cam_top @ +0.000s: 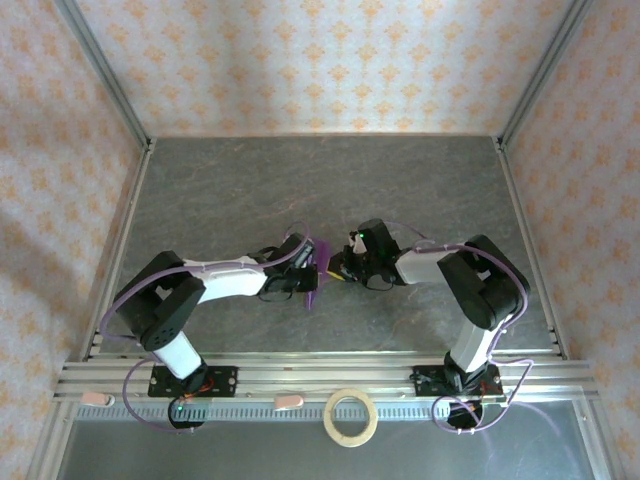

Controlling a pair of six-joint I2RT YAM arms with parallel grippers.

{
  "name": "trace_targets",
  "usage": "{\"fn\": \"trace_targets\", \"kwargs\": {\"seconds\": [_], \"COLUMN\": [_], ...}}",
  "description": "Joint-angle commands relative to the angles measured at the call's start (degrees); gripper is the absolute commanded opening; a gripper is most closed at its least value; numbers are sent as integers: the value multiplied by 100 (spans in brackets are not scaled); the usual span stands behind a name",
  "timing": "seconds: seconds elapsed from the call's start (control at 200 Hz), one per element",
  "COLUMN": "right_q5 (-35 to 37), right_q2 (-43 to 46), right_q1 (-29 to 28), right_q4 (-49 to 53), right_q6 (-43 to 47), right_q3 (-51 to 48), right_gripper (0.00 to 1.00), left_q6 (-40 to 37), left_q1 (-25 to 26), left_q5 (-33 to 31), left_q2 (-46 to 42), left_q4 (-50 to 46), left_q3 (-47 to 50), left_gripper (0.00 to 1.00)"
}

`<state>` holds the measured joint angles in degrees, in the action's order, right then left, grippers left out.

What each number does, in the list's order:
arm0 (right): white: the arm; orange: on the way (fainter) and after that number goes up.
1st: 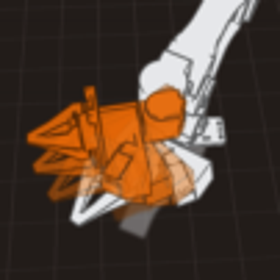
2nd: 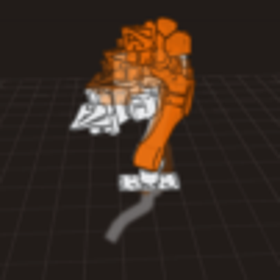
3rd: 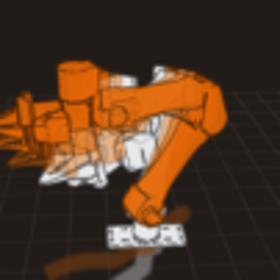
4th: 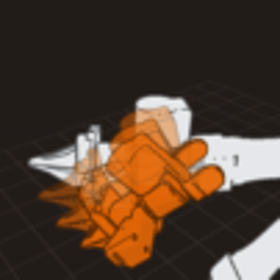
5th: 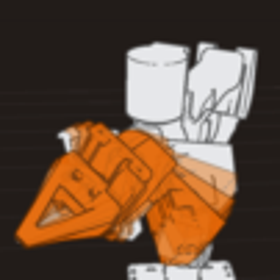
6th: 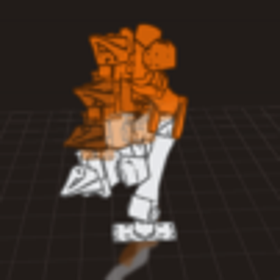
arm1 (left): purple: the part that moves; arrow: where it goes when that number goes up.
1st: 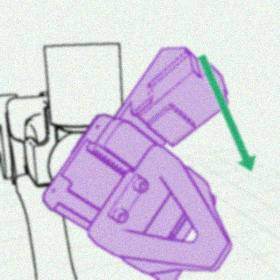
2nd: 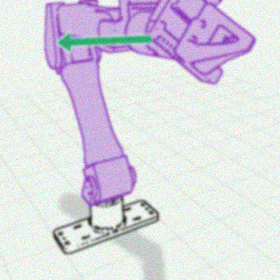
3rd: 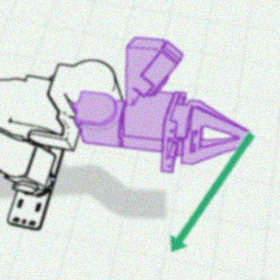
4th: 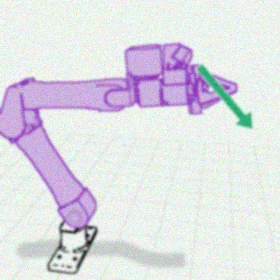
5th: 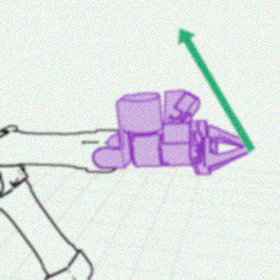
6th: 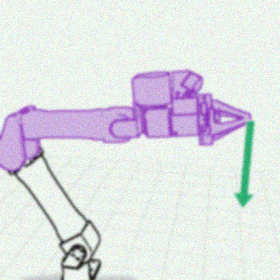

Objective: Fold a paper plane with a square sheet of paper (pick it up from the middle)

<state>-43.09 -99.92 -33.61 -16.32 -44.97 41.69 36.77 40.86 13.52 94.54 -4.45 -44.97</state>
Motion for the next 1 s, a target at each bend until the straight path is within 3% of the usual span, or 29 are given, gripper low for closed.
{"fn": "trace_targets", "kwargs": {"seconds": [0.0,0.17,0.335,0.536,0.991], "right_q5": [44,439,992,1173,996], "right_q2": [23,525,1240,1801,1809], "right_q1": [20,194,641,995,1022], "right_q4": [21,450,892,1025,869], "right_q6": [107,345,526,648,604], "right_q3": [92,42,-313,-854,-968], "right_gripper": [16,36,45,49,49], "left_q6": [-71,28,163,190,243], "left_q1": [44,45,40,44,45], "left_q5": [16,-332,-1107,-1635,-1749], "left_q2": [123,28,0,213,573], "left_q4": [-57,-325,-944,-1602,-1849], "left_q3": [-129,-248,-608,-1068,-1231], "left_gripper": [11,9,8,8,10]}}
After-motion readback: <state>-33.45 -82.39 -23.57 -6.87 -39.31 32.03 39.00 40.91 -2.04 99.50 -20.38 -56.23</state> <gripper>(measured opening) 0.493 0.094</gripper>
